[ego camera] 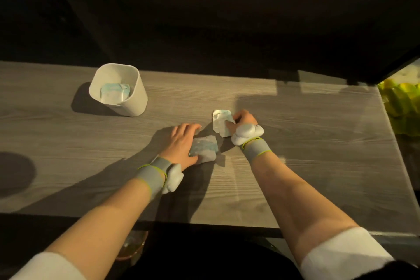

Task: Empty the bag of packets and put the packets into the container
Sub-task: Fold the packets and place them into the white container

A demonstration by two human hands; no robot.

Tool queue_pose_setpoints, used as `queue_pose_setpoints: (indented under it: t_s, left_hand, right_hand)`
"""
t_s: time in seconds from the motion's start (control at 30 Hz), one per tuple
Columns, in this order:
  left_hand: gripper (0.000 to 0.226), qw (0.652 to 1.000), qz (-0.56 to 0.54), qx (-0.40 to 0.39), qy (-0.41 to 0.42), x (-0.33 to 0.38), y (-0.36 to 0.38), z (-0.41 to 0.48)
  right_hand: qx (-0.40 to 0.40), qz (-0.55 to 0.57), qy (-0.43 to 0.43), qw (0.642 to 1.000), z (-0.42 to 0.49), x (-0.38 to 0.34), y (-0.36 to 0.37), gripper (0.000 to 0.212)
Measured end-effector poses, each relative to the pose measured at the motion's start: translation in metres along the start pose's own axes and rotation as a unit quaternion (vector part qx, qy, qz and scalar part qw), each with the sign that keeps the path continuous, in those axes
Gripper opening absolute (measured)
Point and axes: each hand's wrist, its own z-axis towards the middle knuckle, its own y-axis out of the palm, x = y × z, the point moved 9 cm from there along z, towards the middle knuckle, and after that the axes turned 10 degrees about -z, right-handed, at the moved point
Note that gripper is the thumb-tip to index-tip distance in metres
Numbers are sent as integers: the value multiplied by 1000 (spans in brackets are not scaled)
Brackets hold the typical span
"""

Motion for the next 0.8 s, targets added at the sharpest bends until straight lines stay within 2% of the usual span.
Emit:
queue_pose_setpoints:
  t_s: [0.07, 0.13, 0.2, 0.3, 0.33, 0.4, 0.47, 0.53, 0.6, 0.7, 0.77, 0.8]
  left_hand:
    - [70, 998, 21, -53, -13, -1, 6, 6]
    - [65, 994, 37, -94, -31, -1, 10, 10]
    - [59, 985, 72, -142, -61, -2, 15, 13]
    - [50, 969, 85, -191, -128, -11, 20, 7]
    - [50, 972, 46, -178, -143, -15, 21, 6]
    - [47, 971, -128, -105, -171, -21, 13, 3]
    - [52, 920, -325, -8, -216, -34, 2, -1]
    - [58, 849, -460, 54, -256, -49, 0, -2]
    - [59, 807, -527, 63, -259, -49, 4, -1]
    - [41, 755, -598, 50, -265, -38, 10, -1]
    - [21, 750, -603, 34, -271, -29, 11, -5]
    - [24, 759, -591, 24, -272, -27, 12, -7]
  right_hand:
    - [-7, -3, -3, 1000, 0, -5, 3, 46]
    - [-14, 3, -3, 1000, 2, -9, 8, 57]
    - [-27, -7, 3, 1000, 2, -11, 13, 56]
    - [-38, -70, -25, 997, 3, -19, 16, 38]
    - [-55, -101, -36, 993, 1, -22, 17, 33]
    - [-72, -97, -38, 992, -2, -19, 17, 24]
    - [-49, 21, -20, 998, -6, -10, 14, 17]
    - [-35, 220, -15, 975, -18, -5, 16, 11]
    - [-65, 316, -45, 945, -34, -11, 27, 16]
    - [-81, 267, -92, 956, -47, -23, 40, 21]
    - [-62, 234, -108, 964, -49, -27, 42, 20]
    - [-51, 222, -117, 967, -50, -30, 42, 19]
